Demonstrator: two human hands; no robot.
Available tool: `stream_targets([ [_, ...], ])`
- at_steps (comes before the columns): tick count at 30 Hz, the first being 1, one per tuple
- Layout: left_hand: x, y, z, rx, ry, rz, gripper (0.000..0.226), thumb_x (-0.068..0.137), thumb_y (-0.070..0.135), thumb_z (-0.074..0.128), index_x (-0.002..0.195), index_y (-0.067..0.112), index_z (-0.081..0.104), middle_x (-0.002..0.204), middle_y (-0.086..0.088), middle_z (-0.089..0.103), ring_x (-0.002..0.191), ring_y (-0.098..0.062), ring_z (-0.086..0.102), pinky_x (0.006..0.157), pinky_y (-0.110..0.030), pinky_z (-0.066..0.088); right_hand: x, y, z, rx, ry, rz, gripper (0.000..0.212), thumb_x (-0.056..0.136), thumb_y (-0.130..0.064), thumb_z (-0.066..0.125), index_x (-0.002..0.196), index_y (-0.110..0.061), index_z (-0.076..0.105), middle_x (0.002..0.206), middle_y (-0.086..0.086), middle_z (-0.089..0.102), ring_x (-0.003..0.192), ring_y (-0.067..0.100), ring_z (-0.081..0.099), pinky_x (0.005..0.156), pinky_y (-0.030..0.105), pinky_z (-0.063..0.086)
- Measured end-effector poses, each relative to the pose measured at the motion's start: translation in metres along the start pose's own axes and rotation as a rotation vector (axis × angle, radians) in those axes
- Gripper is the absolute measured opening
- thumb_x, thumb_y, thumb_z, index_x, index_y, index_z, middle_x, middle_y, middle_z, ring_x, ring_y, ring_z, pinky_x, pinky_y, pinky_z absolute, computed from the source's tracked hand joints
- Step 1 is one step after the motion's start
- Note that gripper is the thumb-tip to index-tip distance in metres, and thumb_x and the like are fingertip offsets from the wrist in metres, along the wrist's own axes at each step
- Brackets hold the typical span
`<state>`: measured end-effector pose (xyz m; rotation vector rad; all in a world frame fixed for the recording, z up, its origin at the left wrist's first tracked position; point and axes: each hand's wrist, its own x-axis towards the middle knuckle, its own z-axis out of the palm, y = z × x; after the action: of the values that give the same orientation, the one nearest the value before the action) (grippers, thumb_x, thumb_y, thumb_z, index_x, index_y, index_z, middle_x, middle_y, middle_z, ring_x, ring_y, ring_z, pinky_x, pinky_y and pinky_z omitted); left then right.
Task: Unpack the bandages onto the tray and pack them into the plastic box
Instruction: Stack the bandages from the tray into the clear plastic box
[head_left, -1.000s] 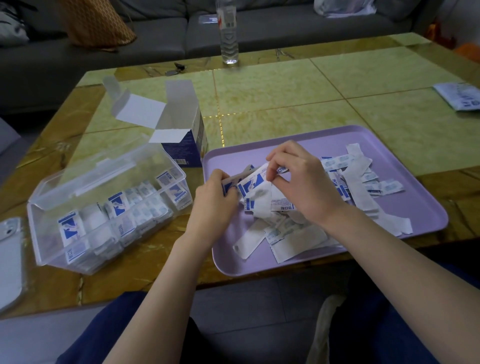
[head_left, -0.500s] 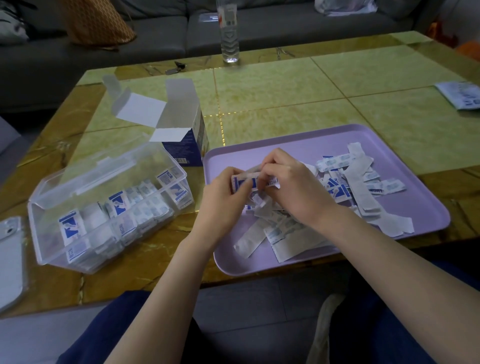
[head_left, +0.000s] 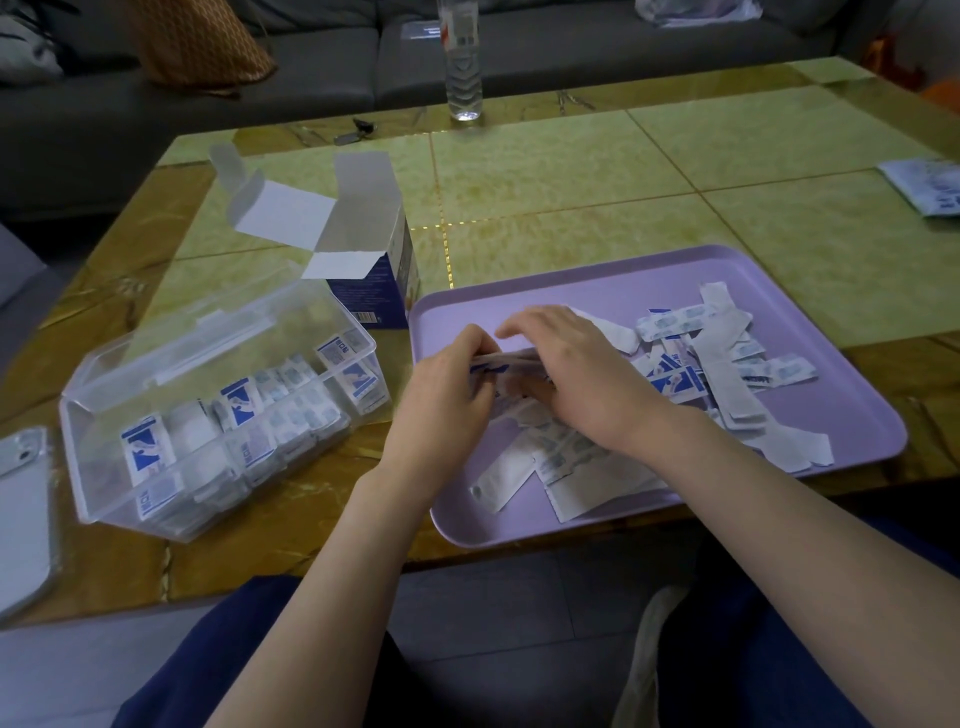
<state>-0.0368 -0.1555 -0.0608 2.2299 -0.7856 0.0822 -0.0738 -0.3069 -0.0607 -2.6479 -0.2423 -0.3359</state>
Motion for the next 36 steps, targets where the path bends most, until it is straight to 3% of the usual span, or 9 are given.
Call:
stream_targets([
  [3, 0.000, -0.004, 0.003, 0.058, 0.003, 0.042, 0.015, 0.085, 0.004, 0.056, 0.095, 0.015, 0.050, 0.085, -0.002, 0.062, 0.077, -0.022, 0.057, 0.067, -0.044, 0.048, -0.002, -0.003, -0.002, -0.028, -0.120, 0.073, 0.028, 0.089, -0.006, 0.053, 0.115, -0.015, 0.050, 0.108, 0.006, 0.059, 0.101, 0.027, 0.053, 0.084, 0.040, 0.043],
  [8, -0.002, -0.006, 0.005, 0.132, -0.095, -0.004, 0.025, 0.085, 0.012, 0.059, 0.106, 0.018, 0.047, 0.097, -0.004, 0.066, 0.081, -0.022, 0.060, 0.069, -0.041, 0.050, -0.003, -0.008, -0.007, -0.059, -0.251, 0.170, 0.019, 0.092, -0.005, 0.040, 0.106, -0.017, 0.040, 0.103, 0.008, 0.057, 0.084, 0.030, 0.055, 0.065, 0.036, 0.039],
  [13, -0.003, -0.006, 0.006, 0.132, -0.121, -0.056, 0.035, 0.083, 0.011, 0.063, 0.110, 0.019, 0.043, 0.102, -0.006, 0.067, 0.081, -0.024, 0.064, 0.066, -0.042, 0.055, 0.000, -0.007, -0.011, 0.007, -0.121, 0.168, 0.011, 0.093, -0.013, 0.047, 0.099, -0.016, 0.056, 0.093, 0.000, 0.062, 0.085, 0.023, 0.057, 0.070, 0.035, 0.044],
  [17, -0.002, -0.008, 0.001, 0.117, -0.071, -0.139, 0.025, 0.085, 0.011, 0.063, 0.104, 0.017, 0.047, 0.094, -0.002, 0.065, 0.082, -0.024, 0.063, 0.067, -0.043, 0.054, 0.004, 0.001, -0.017, 0.061, 0.001, 0.141, 0.007, 0.088, -0.013, 0.059, 0.092, -0.017, 0.064, 0.099, -0.004, 0.059, 0.087, 0.016, 0.056, 0.076, 0.034, 0.045],
  [23, -0.002, -0.006, 0.003, 0.112, 0.001, -0.095, 0.014, 0.087, 0.008, 0.059, 0.088, 0.022, 0.058, 0.086, 0.005, 0.065, 0.075, -0.015, 0.057, 0.064, -0.038, 0.053, 0.000, 0.003, -0.019, -0.052, -0.127, 0.119, 0.012, 0.089, -0.016, 0.057, 0.097, -0.020, 0.065, 0.112, -0.007, 0.056, 0.096, 0.014, 0.055, 0.076, 0.031, 0.043],
  [28, -0.001, -0.007, 0.003, 0.095, 0.072, -0.065, 0.012, 0.087, 0.009, 0.061, 0.086, 0.021, 0.060, 0.085, 0.005, 0.065, 0.073, -0.014, 0.056, 0.062, -0.039, 0.052, -0.001, 0.000, -0.021, -0.132, -0.129, 0.121, 0.013, 0.089, -0.016, 0.055, 0.097, -0.021, 0.064, 0.100, -0.003, 0.063, 0.093, 0.023, 0.058, 0.074, 0.036, 0.047],
  [31, -0.001, -0.006, 0.002, 0.056, 0.113, -0.055, 0.006, 0.088, 0.012, 0.062, 0.086, 0.018, 0.060, 0.081, 0.008, 0.062, 0.065, -0.005, 0.053, 0.057, -0.028, 0.049, -0.001, -0.001, -0.020, -0.176, -0.140, 0.125, 0.016, 0.089, -0.014, 0.054, 0.098, -0.022, 0.065, 0.099, -0.001, 0.064, 0.092, 0.024, 0.058, 0.074, 0.038, 0.048],
  [36, -0.001, -0.001, 0.005, -0.005, 0.023, -0.092, 0.012, 0.097, 0.022, 0.046, 0.091, 0.017, 0.055, 0.085, 0.004, 0.060, 0.074, -0.010, 0.056, 0.061, -0.021, 0.044, 0.001, -0.002, -0.014, -0.150, -0.106, 0.147, 0.016, 0.088, -0.007, 0.051, 0.099, -0.017, 0.058, 0.099, 0.003, 0.064, 0.089, 0.026, 0.058, 0.074, 0.039, 0.047],
])
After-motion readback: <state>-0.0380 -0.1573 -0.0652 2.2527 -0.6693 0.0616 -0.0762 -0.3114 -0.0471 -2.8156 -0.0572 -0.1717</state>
